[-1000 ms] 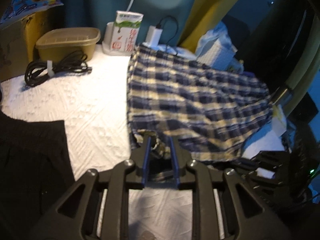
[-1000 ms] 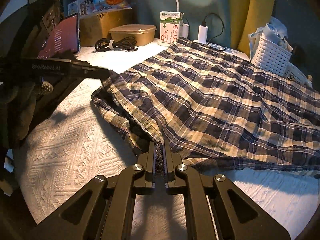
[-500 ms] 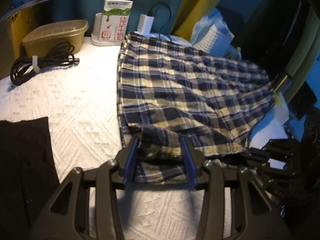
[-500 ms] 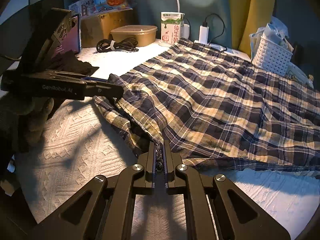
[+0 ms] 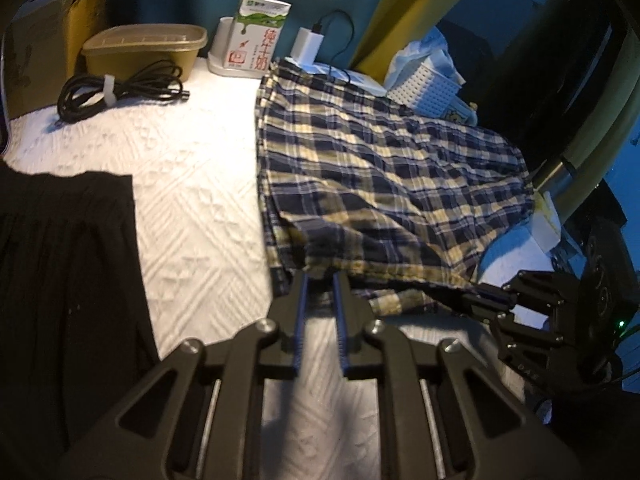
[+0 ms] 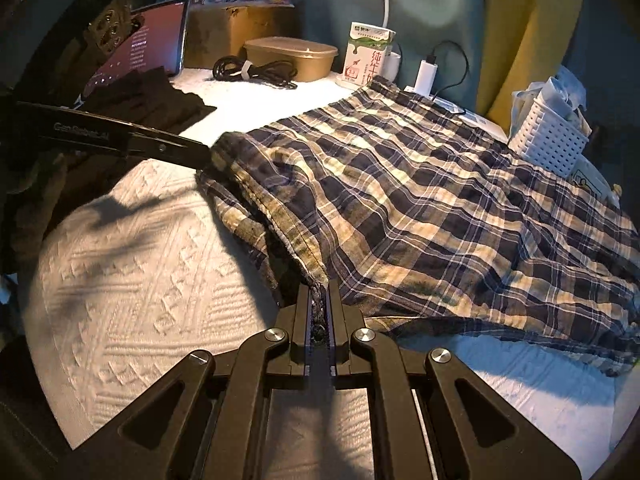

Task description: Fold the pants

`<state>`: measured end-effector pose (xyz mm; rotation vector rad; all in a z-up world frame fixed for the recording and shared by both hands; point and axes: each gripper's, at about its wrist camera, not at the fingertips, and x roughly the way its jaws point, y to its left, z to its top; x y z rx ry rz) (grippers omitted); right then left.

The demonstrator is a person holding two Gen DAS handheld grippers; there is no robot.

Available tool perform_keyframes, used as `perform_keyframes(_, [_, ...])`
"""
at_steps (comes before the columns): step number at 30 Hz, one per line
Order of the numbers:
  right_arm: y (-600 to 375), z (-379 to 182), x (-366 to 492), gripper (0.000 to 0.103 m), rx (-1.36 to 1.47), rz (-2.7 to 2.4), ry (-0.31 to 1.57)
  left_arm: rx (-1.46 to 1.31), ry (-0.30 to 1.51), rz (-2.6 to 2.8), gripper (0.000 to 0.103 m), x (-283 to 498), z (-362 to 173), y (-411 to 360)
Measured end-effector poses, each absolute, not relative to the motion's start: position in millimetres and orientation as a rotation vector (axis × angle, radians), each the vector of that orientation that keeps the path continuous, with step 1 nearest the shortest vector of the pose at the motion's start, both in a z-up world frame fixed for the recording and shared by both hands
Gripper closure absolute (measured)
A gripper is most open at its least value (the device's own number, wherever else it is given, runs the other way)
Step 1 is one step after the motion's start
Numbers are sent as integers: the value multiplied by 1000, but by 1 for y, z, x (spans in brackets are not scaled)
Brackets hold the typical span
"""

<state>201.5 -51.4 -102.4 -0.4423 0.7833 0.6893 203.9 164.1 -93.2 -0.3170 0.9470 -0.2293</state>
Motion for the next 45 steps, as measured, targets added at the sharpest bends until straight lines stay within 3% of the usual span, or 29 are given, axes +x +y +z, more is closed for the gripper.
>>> perform_keyframes(6, [-56,-102,204,96,-424,687,801,-296,935,-162,88,209,-85,171])
perform_keyframes(14, [-60,-95,204,73,-370,703,809,-284,947,-202,80,230,-91,161])
perform_keyframes(18, [-64,-93,208,69,-355,698,807,-220,992,-168,78,241,-102,151])
perform_keyframes(23, [-68,-90,211,69,-338,709,791,-260,961,-222,79,234,-102,155])
perform_keyframes(25, [-67,-88,211,69,-336,725,776,-265,971,-224,95,230,-103,156])
perform_keyframes(27, [-63,-87,210,70,-350,760,774,-277,967,-217,99,223,-101,159])
perform_keyframes(28, [-59,-88,208,86,-376,776,777,-282,965,-212,100,220,-99,161])
perform_keyframes(29, [-56,-89,207,92,-398,771,777,-286,964,-205,100,217,-98,163])
perform_keyframes(45, [-63,-85,196,93,-492,812,855,-331,1020,-113,95,213,-96,199])
